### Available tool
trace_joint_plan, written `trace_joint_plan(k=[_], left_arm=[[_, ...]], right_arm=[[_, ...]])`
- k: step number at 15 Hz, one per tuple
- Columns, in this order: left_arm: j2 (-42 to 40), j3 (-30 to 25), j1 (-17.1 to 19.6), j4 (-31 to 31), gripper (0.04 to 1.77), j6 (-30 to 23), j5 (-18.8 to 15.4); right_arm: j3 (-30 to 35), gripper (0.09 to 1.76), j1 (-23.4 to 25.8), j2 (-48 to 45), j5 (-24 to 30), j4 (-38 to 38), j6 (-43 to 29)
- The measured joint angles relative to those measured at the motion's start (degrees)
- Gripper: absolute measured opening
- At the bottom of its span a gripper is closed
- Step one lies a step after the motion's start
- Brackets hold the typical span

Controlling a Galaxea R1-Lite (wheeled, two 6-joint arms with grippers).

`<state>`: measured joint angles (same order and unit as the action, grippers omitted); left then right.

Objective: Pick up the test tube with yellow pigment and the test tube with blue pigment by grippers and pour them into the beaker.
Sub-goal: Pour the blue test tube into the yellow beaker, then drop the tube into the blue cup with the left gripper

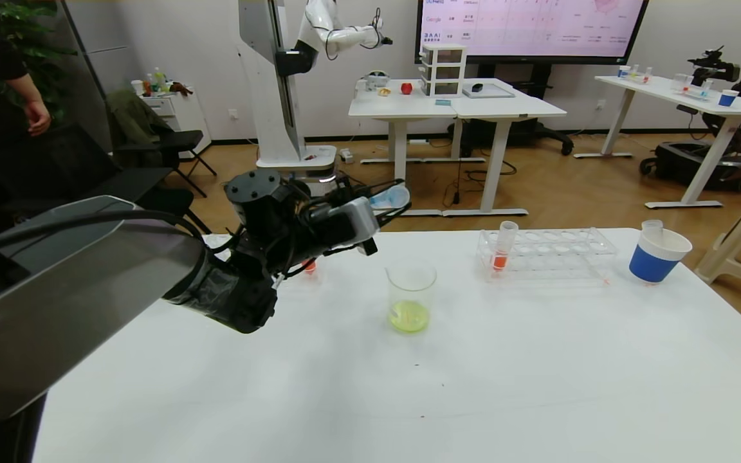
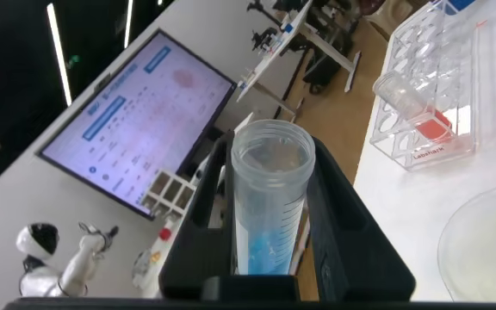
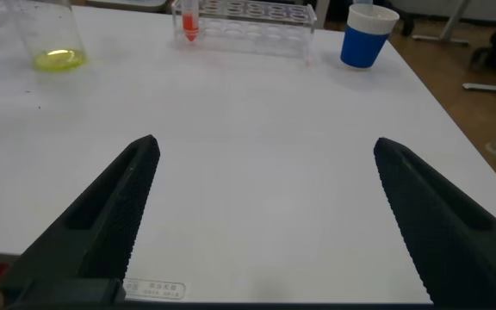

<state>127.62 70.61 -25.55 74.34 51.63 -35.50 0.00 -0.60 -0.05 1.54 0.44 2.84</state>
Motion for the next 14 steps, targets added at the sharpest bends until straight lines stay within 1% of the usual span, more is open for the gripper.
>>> trace_joint_plan(k=[1, 2, 5, 7, 9, 14], left_arm=[[0.4, 0.6, -0.2, -0.4, 0.50, 3.1, -2.6], [0.8, 0.9, -0.5, -0.7, 0.50, 5.3, -3.8], [2.0, 1.0, -1.8, -0.9, 0.50, 10.8, -4.9], [3.0, 1.2, -2.0, -0.8, 0.50, 13.8, -6.9], [3.9, 1.5, -1.8, -0.7, 0.50, 16.3, -7.5], [5.5, 2.1, -1.1, -0.7, 0.50, 22.1, -7.5]], right_arm=[[0.0, 1.74, 0.0, 0.0, 0.0, 0.0, 0.0], [0.0, 1.74, 0.0, 0.0, 0.0, 0.0, 0.0], [0.0, 1.74, 0.0, 0.0, 0.0, 0.0, 0.0], [0.0, 1.74, 0.0, 0.0, 0.0, 0.0, 0.0], [0.0, 1.74, 0.0, 0.0, 0.0, 0.0, 0.0], [0.0, 1.74, 0.0, 0.0, 0.0, 0.0, 0.0]])
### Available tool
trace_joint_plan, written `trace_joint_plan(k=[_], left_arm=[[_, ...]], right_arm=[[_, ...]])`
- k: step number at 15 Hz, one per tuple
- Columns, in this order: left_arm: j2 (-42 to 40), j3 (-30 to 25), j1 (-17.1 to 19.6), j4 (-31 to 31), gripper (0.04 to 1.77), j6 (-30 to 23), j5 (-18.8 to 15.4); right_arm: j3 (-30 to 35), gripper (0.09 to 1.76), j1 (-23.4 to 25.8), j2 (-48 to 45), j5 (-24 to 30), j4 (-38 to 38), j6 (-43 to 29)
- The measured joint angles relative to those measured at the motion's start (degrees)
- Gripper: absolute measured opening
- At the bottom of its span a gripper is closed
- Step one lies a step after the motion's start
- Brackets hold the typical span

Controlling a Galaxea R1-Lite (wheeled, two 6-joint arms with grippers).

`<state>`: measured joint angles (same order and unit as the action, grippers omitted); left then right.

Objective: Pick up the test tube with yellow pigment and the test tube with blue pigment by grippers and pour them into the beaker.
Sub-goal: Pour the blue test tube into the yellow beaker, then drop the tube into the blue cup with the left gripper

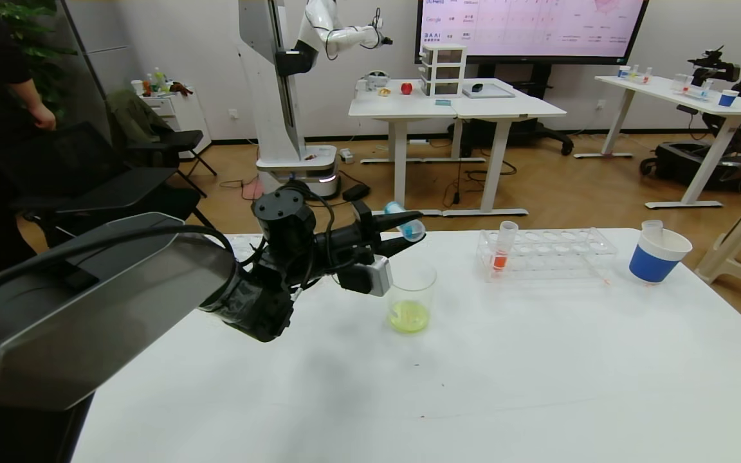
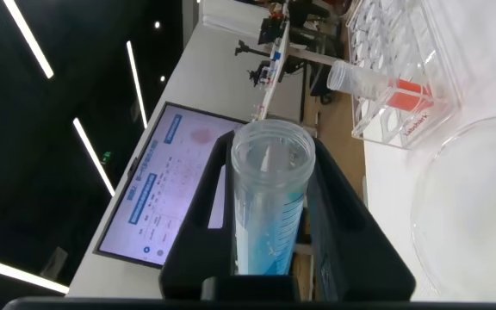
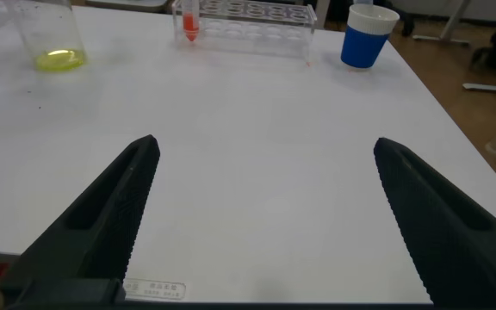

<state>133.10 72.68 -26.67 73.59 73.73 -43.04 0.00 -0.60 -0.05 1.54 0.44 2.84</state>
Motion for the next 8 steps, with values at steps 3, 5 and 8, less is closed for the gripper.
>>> trace_joint_plan(k=[3, 5, 8], left_arm=[[1.1, 0.2, 0.0, 0.3, 0.50, 2.6, 0.0], [1.8, 0.3, 0.3, 0.3, 0.50, 5.1, 0.0], [2.5, 0.3, 0.6, 0.3, 0.50, 8.2, 0.0]], right_arm=[[0.0, 1.74, 0.0, 0.0, 0.0, 0.0, 0.0], [0.0, 1.74, 0.0, 0.0, 0.0, 0.0, 0.0], [0.0, 1.74, 0.0, 0.0, 0.0, 0.0, 0.0]])
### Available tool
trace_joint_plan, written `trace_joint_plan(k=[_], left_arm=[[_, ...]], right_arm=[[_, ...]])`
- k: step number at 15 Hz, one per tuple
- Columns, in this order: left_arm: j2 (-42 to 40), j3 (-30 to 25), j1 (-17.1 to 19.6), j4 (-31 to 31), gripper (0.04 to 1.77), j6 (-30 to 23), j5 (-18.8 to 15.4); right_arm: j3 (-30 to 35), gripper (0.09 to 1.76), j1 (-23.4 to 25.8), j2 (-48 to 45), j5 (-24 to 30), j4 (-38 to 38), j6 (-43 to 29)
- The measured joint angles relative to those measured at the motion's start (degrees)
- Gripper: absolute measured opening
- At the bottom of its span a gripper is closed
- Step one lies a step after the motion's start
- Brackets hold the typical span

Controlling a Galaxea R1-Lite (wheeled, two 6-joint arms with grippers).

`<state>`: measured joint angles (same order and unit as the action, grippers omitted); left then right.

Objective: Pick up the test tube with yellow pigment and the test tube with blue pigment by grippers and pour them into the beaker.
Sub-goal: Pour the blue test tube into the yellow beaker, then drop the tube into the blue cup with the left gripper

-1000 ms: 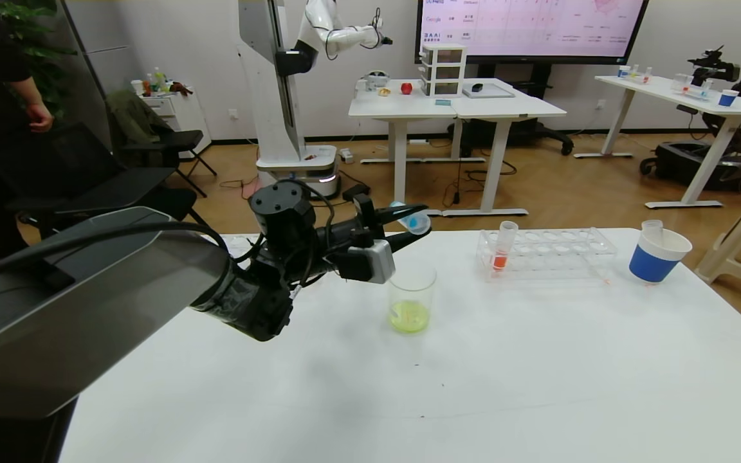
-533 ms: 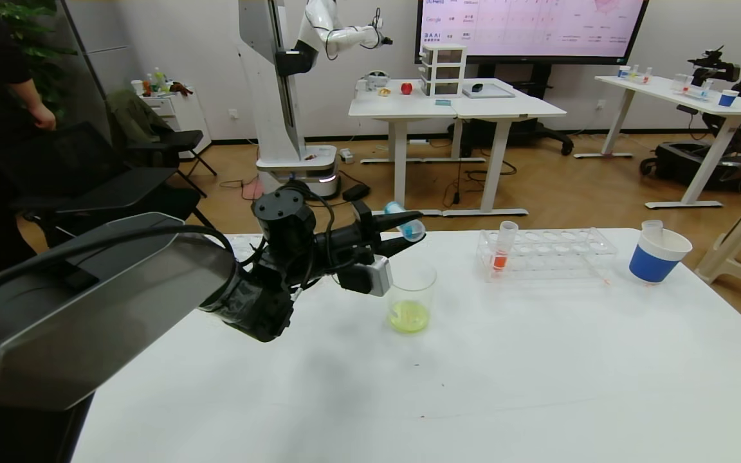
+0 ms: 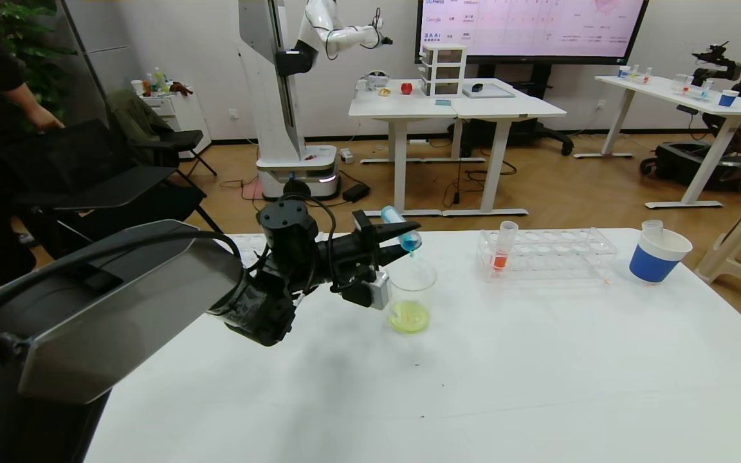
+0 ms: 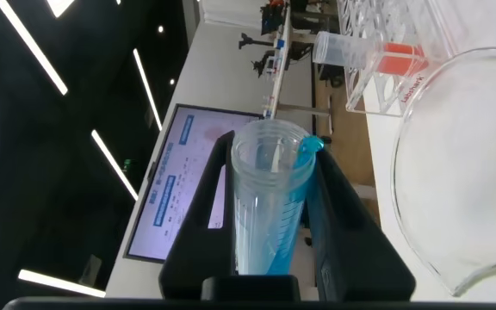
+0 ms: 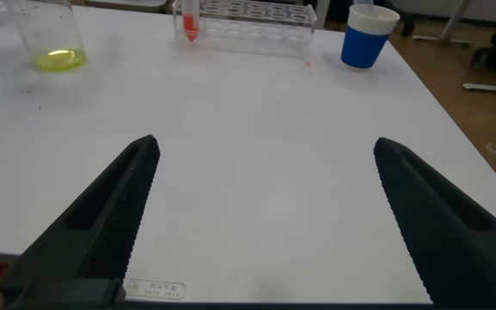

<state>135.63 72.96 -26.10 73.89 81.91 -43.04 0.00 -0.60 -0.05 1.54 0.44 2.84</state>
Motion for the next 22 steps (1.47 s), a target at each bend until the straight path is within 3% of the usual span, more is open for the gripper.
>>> trace_joint_plan(k=[8, 16, 22], left_arm=[[0.5, 0.0, 0.4, 0.0, 0.50, 7.1, 0.3], [0.9, -0.8, 0.5, -0.4, 0.50, 17.6, 0.3], [1.4, -0.8, 0.4, -0.2, 0.50, 19.0, 0.0]], right_arm=[[0.0, 1.74, 0.0, 0.0, 0.0, 0.0, 0.0], [0.0, 1.74, 0.0, 0.0, 0.0, 0.0, 0.0], [0.0, 1.74, 0.0, 0.0, 0.0, 0.0, 0.0]])
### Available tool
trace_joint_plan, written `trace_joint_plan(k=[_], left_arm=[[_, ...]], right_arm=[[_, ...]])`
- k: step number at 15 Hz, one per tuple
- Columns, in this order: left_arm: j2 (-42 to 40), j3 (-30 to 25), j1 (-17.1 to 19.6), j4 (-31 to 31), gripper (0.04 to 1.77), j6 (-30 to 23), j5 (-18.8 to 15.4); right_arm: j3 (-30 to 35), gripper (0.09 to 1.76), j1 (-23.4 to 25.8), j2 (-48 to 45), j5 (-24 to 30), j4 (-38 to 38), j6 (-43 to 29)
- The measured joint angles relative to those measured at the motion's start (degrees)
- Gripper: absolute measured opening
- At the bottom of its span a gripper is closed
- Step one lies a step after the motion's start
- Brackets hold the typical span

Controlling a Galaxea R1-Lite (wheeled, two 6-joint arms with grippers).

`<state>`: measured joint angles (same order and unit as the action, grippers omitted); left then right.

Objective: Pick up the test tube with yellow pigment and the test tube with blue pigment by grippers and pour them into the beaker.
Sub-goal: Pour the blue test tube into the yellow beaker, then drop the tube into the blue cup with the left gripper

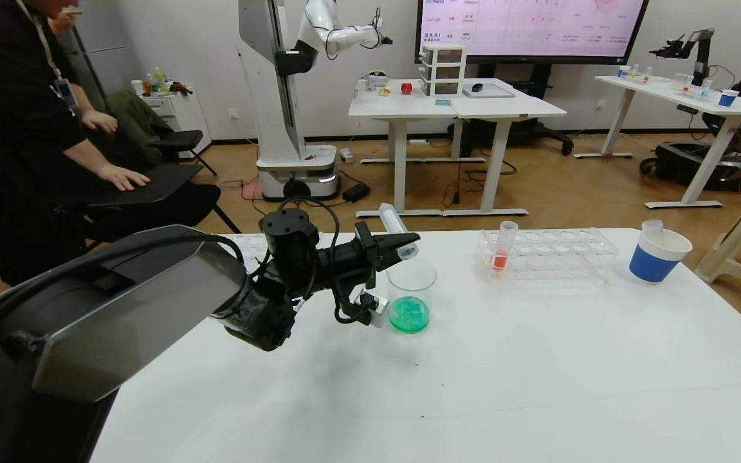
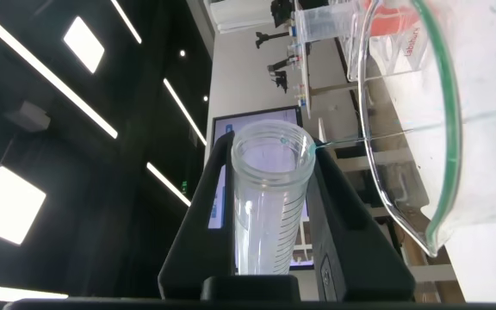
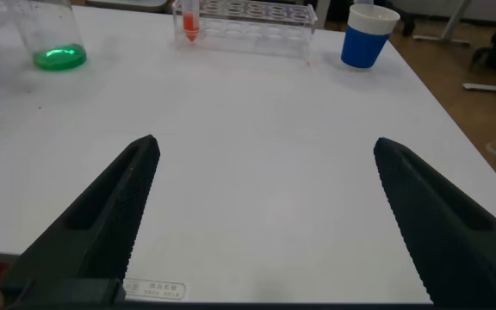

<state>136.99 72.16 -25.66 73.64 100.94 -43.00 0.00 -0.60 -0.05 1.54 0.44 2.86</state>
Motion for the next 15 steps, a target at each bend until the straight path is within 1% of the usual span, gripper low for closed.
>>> trace_joint_plan(k=[3, 4, 5, 6, 7, 8, 9, 10, 11, 13, 15], left_arm=[[-0.1, 0.0, 0.0, 0.0, 0.50, -0.9, 0.0], [-0.3, 0.1, -0.2, 0.0, 0.50, -2.2, 0.2], [-0.5, 0.1, -0.3, 0.1, 0.50, -5.5, 0.6], [-0.7, 0.2, -0.6, 0.3, 0.50, -11.1, 1.5], [-0.9, 0.4, -1.0, 1.4, 0.50, -18.8, 4.3], [-1.1, 0.6, -1.5, 4.2, 0.50, -26.7, 9.6], [-1.3, 0.8, -2.1, 7.9, 0.50, -34.8, 17.9], [-1.8, 0.9, -3.3, 10.3, 0.50, -42.4, 27.2], [-2.5, 0.9, -4.6, 11.0, 0.50, -48.1, 35.5], [-4.5, 1.1, -7.1, 9.5, 0.50, -61.3, 49.5], [-6.3, 1.5, -9.1, 6.2, 0.50, -72.2, 61.7]], right_arm=[[0.0, 1.74, 0.0, 0.0, 0.0, 0.0, 0.0], [0.0, 1.74, 0.0, 0.0, 0.0, 0.0, 0.0], [0.0, 1.74, 0.0, 0.0, 0.0, 0.0, 0.0], [0.0, 1.74, 0.0, 0.0, 0.0, 0.0, 0.0], [0.0, 1.74, 0.0, 0.0, 0.0, 0.0, 0.0], [0.0, 1.74, 0.0, 0.0, 0.0, 0.0, 0.0], [0.0, 1.74, 0.0, 0.0, 0.0, 0.0, 0.0], [0.0, 1.74, 0.0, 0.0, 0.0, 0.0, 0.0], [0.0, 1.74, 0.0, 0.0, 0.0, 0.0, 0.0], [0.0, 1.74, 0.0, 0.0, 0.0, 0.0, 0.0], [0.0, 1.74, 0.0, 0.0, 0.0, 0.0, 0.0]])
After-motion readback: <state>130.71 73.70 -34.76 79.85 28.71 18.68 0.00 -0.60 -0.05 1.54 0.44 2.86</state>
